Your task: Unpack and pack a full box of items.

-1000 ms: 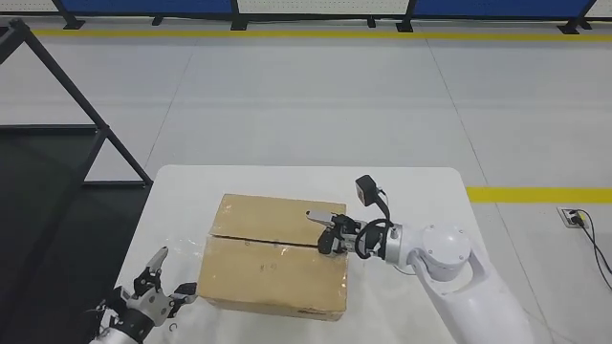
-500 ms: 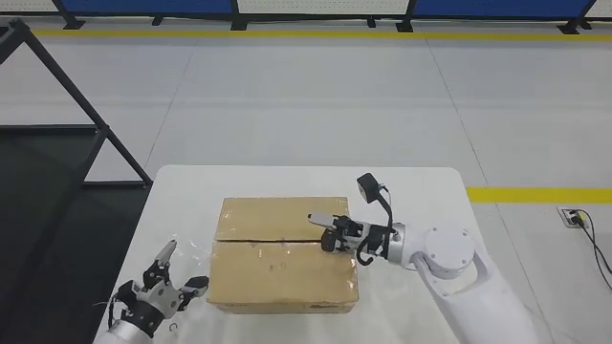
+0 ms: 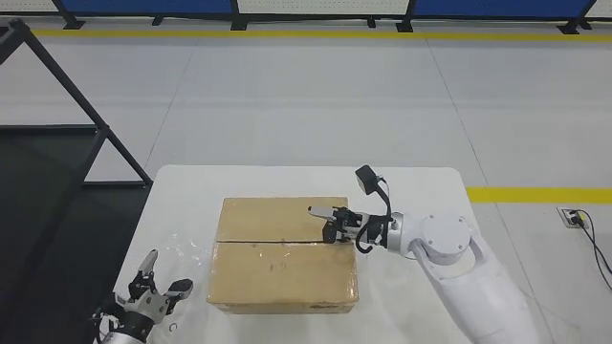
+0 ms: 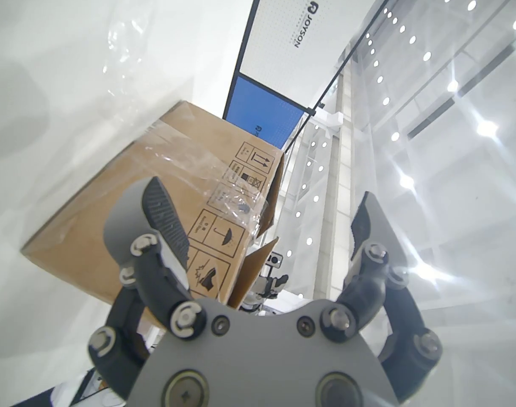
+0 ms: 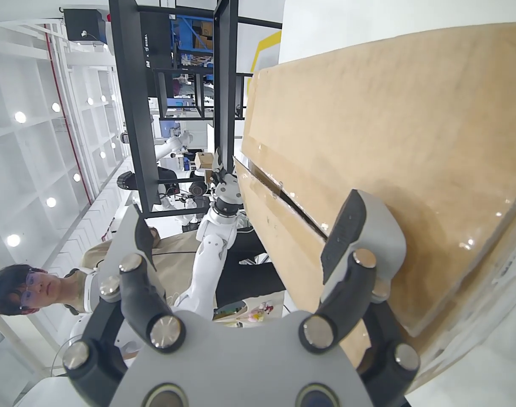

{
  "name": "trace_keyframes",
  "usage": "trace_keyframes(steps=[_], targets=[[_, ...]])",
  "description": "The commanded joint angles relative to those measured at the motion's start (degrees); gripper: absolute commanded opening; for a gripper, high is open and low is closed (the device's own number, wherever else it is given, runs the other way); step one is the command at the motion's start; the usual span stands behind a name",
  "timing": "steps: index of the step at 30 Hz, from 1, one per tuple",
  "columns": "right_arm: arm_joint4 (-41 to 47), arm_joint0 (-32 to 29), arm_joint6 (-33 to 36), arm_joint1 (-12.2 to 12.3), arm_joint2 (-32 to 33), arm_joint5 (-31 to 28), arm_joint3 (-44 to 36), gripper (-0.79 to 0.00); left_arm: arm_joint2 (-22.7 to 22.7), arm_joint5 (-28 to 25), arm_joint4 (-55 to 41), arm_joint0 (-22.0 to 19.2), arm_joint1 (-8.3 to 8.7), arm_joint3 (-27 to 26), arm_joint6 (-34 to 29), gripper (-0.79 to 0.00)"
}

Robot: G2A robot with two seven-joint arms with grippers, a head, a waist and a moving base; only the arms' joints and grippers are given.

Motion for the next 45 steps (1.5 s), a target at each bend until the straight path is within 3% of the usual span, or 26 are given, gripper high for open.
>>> trace_keyframes(steps=[1, 11, 14, 20, 33, 45], targets=[[0.06, 0.4, 0.14, -0.04, -0.21, -0.18, 0.44, 0.0, 0.15, -2.83, 2.5, -0.05, -0.03, 1.2, -0.44, 0.0], [-0.03, 1.05, -0.14, -0.1, -0.81, -0.42, 1.08, 0.0, 0.27, -1.59, 1.08, -0.39, -0.17, 1.23, 1.23, 0.0], [-0.01, 0.99, -0.23, -0.08, -0.89, -0.44, 1.01, 0.0, 1.34, -5.39, 7.89, -0.22, -0.23, 0.77, 3.3, 0.0], [-0.04, 0.91, -0.3, -0.03, -1.04, -0.12, 0.84, 0.0, 4.36, -7.1, 12.89, -1.38, -0.6, 2.21, 4.67, 0.0], [0.1, 1.41, -0.41, -0.06, -1.55, 0.36, 0.96, 0.0, 8.42, -3.89, 12.33, -9.32, -1.01, 10.05, -1.71, 0.0], [0.37, 1.13, -0.54, 0.06, -1.45, 0.26, 0.52, 0.0, 10.09, -0.57, 9.22, -14.21, -1.53, 13.72, -2.43, 0.0]])
